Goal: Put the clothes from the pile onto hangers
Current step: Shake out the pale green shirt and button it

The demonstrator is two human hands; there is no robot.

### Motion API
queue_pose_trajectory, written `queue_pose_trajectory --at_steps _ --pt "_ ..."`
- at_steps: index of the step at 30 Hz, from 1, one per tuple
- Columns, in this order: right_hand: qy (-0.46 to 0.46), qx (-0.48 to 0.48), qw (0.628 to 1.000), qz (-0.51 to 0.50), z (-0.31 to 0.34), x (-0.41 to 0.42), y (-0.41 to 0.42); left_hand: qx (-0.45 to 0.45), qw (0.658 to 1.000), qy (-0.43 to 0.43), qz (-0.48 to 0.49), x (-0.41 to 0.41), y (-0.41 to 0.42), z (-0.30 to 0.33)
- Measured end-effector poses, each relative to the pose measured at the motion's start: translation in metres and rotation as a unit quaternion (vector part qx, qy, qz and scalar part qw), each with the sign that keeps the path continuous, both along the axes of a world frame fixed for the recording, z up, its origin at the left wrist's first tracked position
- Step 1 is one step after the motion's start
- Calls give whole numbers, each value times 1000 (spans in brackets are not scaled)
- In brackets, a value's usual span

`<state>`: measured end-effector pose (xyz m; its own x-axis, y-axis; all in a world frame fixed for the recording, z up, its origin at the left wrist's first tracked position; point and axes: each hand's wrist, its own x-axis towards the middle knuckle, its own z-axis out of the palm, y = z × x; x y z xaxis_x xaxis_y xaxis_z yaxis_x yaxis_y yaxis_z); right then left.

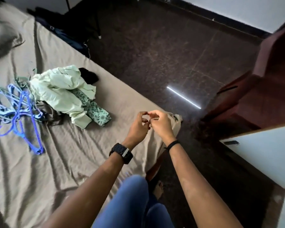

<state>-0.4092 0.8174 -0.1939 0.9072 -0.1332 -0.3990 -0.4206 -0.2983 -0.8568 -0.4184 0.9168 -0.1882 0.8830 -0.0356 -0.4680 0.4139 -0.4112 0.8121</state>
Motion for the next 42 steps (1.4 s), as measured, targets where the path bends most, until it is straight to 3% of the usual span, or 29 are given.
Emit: queue_pose_trajectory --at_steps 5,11,18,23,25,27,29,32,34,38,42 --pt "20 3 999 26 -29 36 40 39 999 -12 6 30 36 -30" --pt "56 -11 997 60 -103 93 114 77 997 -18 4 74 109 -116" --pt "4 -9 996 86 -201 189 207 96 985 -145 21 168 204 -217" --pt "-87 30 988 127 -225 251 289 159 950 -235 128 216 282 -222" --pt "-153 17 975 160 -224 272 325 191 922 -298 155 226 314 -214" --pt "-198 16 961 192 -222 286 352 283 879 -337 186 234 344 -212" --pt "-187 22 955 231 -225 294 375 363 860 -295 203 242 370 -215" --pt "-170 -60 943 280 -241 305 391 390 885 -193 163 249 394 -234" --pt "-169 -99 937 290 -244 305 391 402 882 -200 140 248 396 -242" --pt "-262 -121 927 238 -232 287 384 352 878 -273 175 240 399 -237" --pt "-296 -111 923 220 -211 251 372 136 906 -315 248 214 395 -213"
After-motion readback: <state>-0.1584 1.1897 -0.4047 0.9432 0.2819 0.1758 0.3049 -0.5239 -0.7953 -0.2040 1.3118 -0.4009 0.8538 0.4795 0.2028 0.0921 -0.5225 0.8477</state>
